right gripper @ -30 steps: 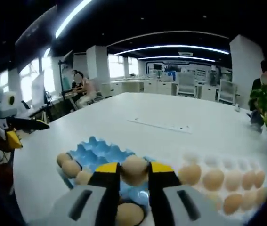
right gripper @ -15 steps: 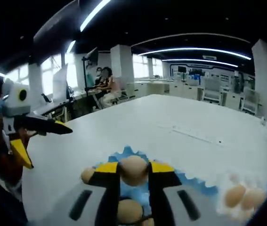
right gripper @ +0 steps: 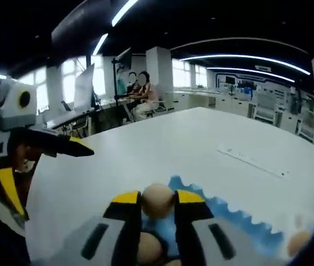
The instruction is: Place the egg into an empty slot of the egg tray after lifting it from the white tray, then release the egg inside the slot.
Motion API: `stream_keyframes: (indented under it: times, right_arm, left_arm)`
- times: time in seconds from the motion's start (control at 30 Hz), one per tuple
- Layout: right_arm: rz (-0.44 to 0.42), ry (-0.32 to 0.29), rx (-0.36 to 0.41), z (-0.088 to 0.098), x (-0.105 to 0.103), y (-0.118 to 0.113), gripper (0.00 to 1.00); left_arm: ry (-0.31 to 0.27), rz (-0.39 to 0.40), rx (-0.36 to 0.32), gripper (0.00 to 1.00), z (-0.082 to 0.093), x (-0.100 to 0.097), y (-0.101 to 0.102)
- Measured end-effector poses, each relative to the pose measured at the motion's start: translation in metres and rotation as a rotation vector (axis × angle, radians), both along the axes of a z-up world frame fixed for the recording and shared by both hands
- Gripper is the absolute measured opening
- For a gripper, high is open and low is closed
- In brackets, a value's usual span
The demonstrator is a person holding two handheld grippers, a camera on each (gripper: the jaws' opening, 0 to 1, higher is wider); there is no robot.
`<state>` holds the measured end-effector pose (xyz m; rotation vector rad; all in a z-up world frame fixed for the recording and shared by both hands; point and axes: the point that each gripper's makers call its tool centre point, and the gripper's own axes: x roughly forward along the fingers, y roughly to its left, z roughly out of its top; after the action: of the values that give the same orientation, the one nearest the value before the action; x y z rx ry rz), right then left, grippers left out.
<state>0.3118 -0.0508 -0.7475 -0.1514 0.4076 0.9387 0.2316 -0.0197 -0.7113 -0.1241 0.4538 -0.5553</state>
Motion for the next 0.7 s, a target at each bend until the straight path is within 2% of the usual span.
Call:
stream_keyframes:
  times: [0.1,0.37,0.53,0.6,0.7]
  right_arm:
    - [0.012,0.008,-0.02,-0.008,0.002,0.006,0.22]
    - [0.017,0.028,-0.035,-0.019,0.004,0.012,0.22]
    - [0.001,0.082,-0.011,-0.026,0.004,0.011,0.23]
    - [-0.001,0.074,-0.008,-0.025,0.005,0.011,0.23]
    - [0.001,0.094,0.001,-0.026,0.004,0.012,0.23]
  left_arm:
    - [-0.011,0.03,0.011,0.98,0.001,0.004,0.005]
    - [-0.006,0.028,0.005,0.96,0.001,0.003,0.005]
    - [-0.007,0.017,0.003,0.94,0.001,0.002,0.004]
    - [-0.008,0.019,0.005,0.94,0.001,0.002,0.003]
    - [-0.007,0.019,0.0,0.94,0.001,0.003,0.002]
